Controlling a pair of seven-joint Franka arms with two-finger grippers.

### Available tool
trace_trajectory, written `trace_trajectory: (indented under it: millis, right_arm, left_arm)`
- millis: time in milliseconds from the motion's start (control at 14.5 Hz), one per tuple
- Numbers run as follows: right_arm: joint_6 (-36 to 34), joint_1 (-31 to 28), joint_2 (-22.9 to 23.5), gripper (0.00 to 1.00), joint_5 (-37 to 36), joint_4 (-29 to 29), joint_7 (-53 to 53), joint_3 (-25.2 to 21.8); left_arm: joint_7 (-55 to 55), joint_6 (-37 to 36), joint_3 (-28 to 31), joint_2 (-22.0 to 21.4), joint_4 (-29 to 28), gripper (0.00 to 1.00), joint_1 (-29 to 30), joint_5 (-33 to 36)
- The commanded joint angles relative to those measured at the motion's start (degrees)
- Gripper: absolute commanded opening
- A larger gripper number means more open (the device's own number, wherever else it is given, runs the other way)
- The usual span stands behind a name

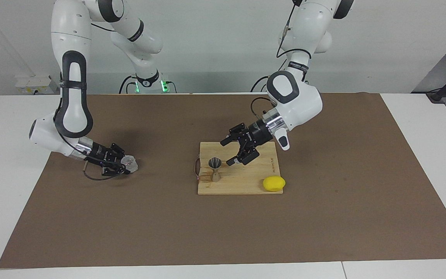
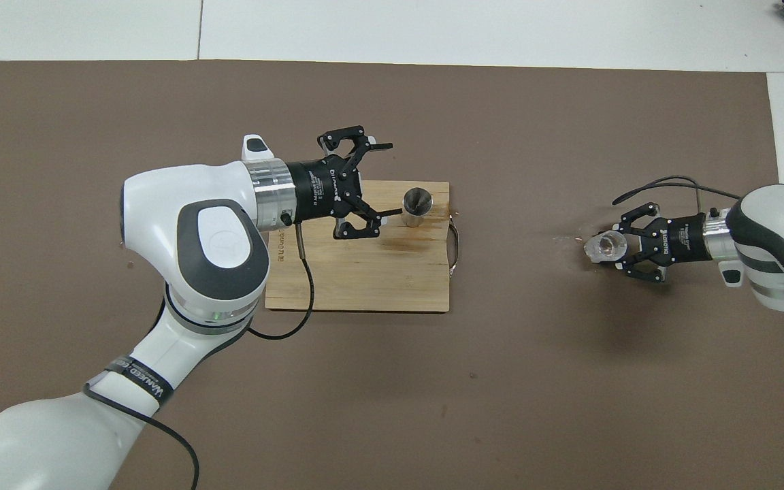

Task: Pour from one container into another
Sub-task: 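Withdraw the left gripper while the right gripper lifts the glass cup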

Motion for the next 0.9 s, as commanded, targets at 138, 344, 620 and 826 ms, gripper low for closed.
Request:
trace_trajectory:
  millis: [138,344,620,826]
  right_arm:
    - [0.03,-0.64,-1.94,0.08,1.95,-1.04,-0.83,0.46]
    - [0.30,0.15,-3.43,0.05,1.95,-0.43,3.12,0.46]
    - [0.82,2.95,-5.54,0.00,1.78,0.98,10.06,0.64]
    - [1.09,5.68,-5.99,0.00,0.90,3.25,15.42,0.46]
  left_arm:
    - [-1.38,-1.44,0.14,-2.88,-2.22,1.00,5.83,18.56]
    - [-2.87,-1.44,0.22,-3.93,-1.95,1.00,10.14,32.98]
    - [-2.35,-1.18,0.31,-4.90,-0.55,1.00,16.82,54.67]
    - [-2.09,-1.53,0.22,-4.99,1.03,1.00,19.46,68.49]
